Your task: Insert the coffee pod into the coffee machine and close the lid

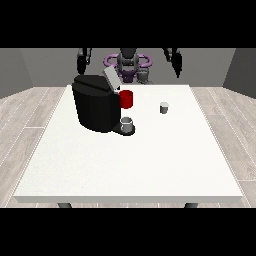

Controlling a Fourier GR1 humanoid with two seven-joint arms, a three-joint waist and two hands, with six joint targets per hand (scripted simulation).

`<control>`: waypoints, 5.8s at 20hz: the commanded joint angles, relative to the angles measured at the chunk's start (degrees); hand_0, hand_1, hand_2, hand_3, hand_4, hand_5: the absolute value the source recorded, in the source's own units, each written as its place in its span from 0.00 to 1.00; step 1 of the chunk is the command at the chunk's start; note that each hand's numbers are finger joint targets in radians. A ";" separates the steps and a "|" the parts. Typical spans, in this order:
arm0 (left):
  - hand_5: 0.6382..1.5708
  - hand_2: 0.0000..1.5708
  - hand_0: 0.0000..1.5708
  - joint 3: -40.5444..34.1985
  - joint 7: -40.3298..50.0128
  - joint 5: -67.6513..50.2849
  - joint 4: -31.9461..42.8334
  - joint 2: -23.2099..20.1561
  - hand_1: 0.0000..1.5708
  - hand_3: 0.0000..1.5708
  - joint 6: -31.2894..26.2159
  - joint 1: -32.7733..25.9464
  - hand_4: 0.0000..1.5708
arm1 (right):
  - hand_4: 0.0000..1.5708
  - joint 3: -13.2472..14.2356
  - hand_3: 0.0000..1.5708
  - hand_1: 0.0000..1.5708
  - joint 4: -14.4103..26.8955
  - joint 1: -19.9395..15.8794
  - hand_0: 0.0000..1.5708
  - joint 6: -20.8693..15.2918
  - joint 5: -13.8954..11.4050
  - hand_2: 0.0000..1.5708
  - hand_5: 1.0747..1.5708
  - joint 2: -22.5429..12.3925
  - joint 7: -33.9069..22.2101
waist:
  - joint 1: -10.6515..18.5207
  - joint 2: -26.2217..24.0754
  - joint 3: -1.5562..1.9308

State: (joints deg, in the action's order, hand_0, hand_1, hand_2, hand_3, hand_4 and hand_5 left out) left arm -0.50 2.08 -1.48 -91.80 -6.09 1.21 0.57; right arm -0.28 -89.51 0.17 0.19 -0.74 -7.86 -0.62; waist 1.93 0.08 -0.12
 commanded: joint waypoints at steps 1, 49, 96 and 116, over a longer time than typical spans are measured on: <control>1.00 0.00 0.00 0.20 -2.27 0.79 -0.29 -2.54 0.00 0.00 -3.88 -1.96 0.00 | 0.00 -0.81 0.00 0.00 3.40 0.12 0.00 -0.86 -1.44 0.00 1.00 2.24 2.71 | 0.36 -0.88 0.12; 1.00 0.66 0.60 4.67 -13.98 41.43 43.44 -19.58 0.60 0.55 -1.43 33.74 0.27 | 0.00 -1.35 0.00 0.00 13.46 -17.15 0.00 -9.50 -8.66 0.00 1.00 6.81 4.01 | -10.85 16.34 0.13; 1.00 0.74 0.61 -3.47 -5.32 42.23 49.75 -13.14 0.61 0.86 -24.55 56.12 0.33 | 0.00 0.18 0.00 0.00 16.91 -16.54 0.00 -7.72 -8.43 0.00 1.00 5.24 -0.02 | -15.86 3.33 0.11; 1.00 0.82 0.76 -6.45 -6.24 43.15 52.44 -19.35 0.76 0.79 -25.25 68.44 0.31 | 0.06 2.19 0.00 0.00 15.69 -22.62 0.00 -10.46 -9.04 0.00 1.00 4.72 2.37 | -19.23 15.71 0.13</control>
State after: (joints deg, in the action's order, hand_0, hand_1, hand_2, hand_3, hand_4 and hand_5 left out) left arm -6.99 -3.26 41.05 -40.29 -25.14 -25.16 69.57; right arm 2.58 -73.05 -23.97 -9.63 -9.41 -4.03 0.28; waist -16.25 14.57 0.01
